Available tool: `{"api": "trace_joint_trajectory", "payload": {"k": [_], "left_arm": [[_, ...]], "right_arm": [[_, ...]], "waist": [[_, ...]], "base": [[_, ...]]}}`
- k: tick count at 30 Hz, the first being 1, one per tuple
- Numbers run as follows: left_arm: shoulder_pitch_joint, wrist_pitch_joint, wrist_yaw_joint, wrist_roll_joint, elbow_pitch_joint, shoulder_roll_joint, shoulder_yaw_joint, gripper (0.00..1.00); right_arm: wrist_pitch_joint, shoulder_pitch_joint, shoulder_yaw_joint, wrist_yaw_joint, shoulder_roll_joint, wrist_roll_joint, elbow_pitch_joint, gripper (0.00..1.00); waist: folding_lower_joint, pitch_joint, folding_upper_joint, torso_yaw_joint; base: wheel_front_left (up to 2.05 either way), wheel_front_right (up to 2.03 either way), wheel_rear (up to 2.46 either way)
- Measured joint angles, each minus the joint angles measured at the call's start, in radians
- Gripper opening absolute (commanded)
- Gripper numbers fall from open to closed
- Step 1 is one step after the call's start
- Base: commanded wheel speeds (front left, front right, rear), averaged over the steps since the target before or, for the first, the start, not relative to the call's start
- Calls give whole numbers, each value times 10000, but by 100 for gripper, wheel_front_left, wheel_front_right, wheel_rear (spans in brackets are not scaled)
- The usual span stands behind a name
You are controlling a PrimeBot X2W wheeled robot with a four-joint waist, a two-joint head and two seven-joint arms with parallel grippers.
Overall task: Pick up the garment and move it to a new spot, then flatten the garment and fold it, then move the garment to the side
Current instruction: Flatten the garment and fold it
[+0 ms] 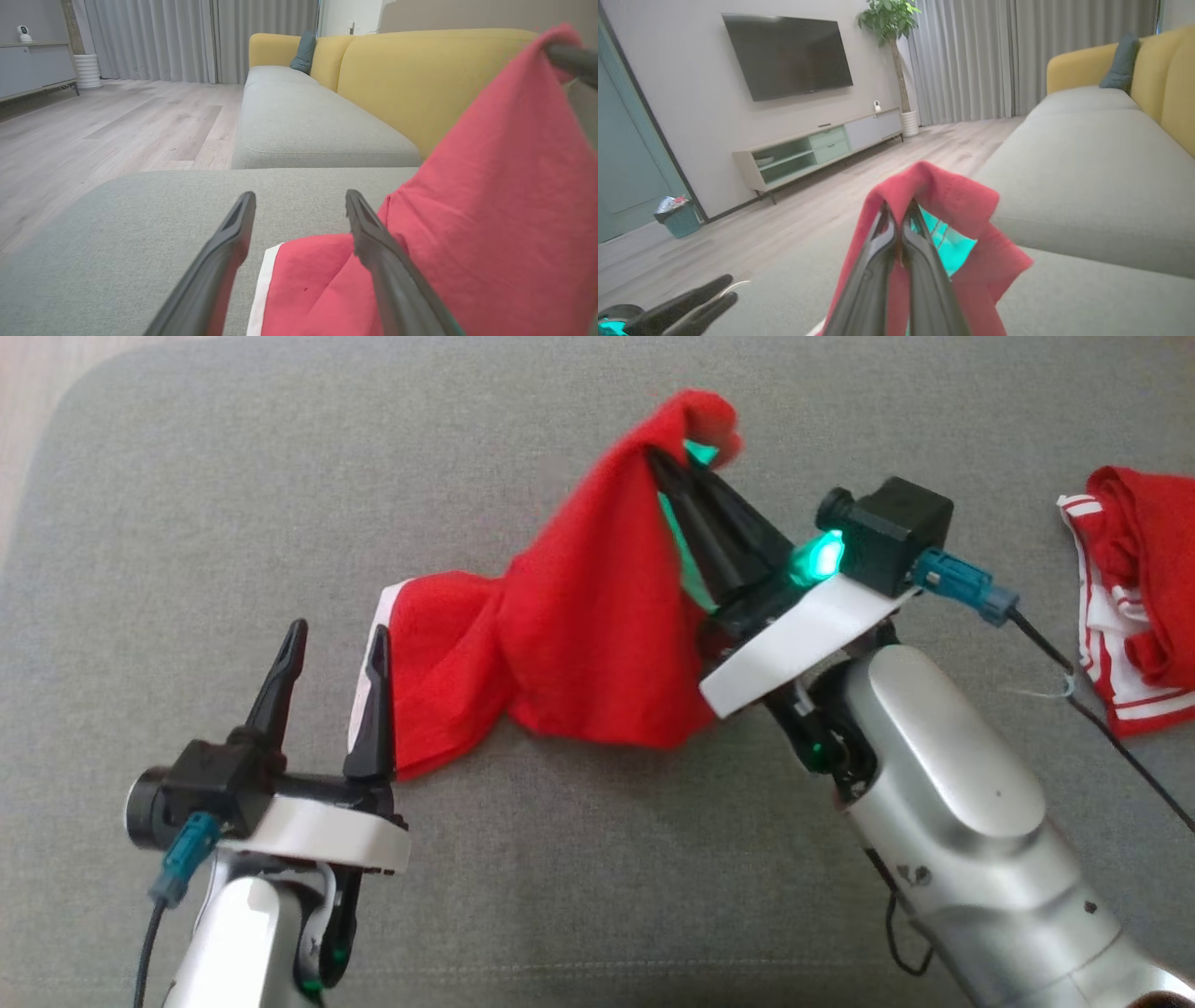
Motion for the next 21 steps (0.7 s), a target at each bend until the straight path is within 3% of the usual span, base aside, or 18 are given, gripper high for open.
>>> {"api": "trace_joint_trajectory", "payload": {"k": [15,16,17,18,21], "left_arm": [[-608,0,-376,307,46,-209,-288,100],[-651,0,-380,307,46,-226,-326,100],[-677,0,-395,311,42,-240,-336,100],[-688,0,-447,343,42,-242,-334,100],[-688,0,-454,385,48,-244,-318,100]], "right_arm": [[-1390,-501,-2086,0,13,-17,4907,0],[-1505,-660,-2109,0,13,-59,5053,9],[-1582,-798,-2105,0,13,-84,5149,50],[-1657,-927,-2105,0,13,-111,5250,100],[-1822,-1067,-2073,0,23,-362,5361,100]], "waist": [[0,712,0,110],[0,769,0,131],[0,825,0,145],[0,876,0,154],[1,921,0,133]], "base": [[0,0,0],[0,0,0],[0,0,0],[0,0,0],[0,0,0]]}}
